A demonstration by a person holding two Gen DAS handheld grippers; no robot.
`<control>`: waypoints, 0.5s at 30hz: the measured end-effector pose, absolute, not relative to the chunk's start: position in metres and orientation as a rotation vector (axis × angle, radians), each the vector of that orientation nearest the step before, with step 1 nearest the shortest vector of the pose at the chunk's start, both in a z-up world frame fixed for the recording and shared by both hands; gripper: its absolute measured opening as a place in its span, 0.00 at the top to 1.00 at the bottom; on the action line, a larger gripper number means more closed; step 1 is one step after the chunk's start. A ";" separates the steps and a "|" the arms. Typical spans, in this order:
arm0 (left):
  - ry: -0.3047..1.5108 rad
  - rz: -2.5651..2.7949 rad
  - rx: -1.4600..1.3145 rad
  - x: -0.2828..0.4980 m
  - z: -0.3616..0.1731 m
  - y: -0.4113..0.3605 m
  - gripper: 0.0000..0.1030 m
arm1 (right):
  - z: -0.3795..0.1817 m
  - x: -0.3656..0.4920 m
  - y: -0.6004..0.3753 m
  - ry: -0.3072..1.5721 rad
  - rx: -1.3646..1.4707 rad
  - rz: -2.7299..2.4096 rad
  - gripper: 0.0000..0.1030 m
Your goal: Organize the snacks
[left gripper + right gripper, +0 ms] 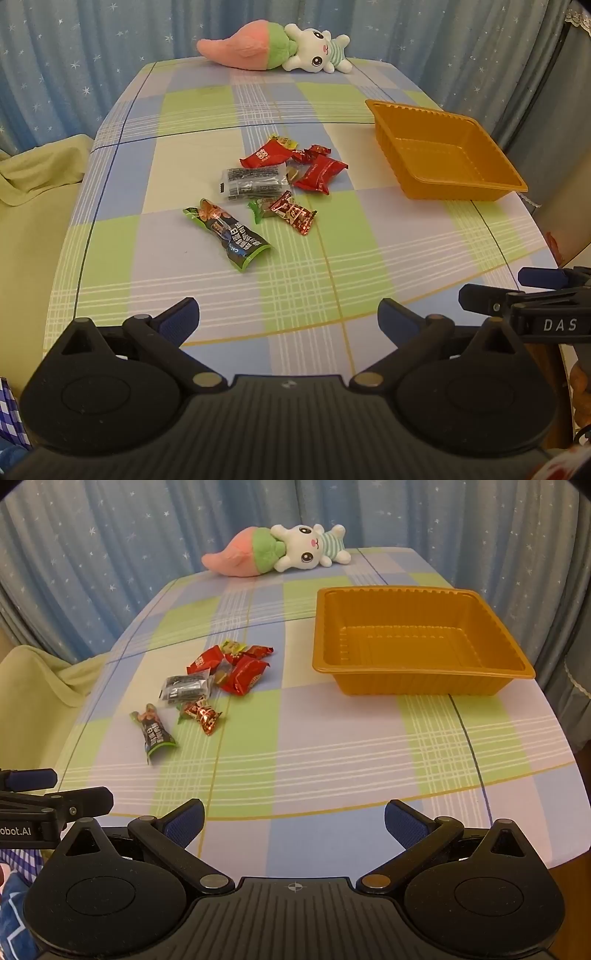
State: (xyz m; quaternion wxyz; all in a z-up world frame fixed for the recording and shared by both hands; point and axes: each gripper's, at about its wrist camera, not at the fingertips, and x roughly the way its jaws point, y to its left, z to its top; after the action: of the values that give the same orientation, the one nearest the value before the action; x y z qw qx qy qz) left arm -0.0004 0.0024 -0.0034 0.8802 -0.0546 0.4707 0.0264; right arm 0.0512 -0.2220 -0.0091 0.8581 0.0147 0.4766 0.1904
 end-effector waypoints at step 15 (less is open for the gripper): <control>0.981 0.058 -0.125 -0.002 -0.004 0.010 0.00 | -0.010 0.051 -0.219 1.003 0.024 0.398 0.00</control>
State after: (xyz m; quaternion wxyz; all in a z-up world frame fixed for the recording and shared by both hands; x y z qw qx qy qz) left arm -0.0019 0.0102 -0.0038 0.8797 -0.0598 0.4709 0.0279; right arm 0.0513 -0.2189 -0.0098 0.8579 0.0116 0.4776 0.1893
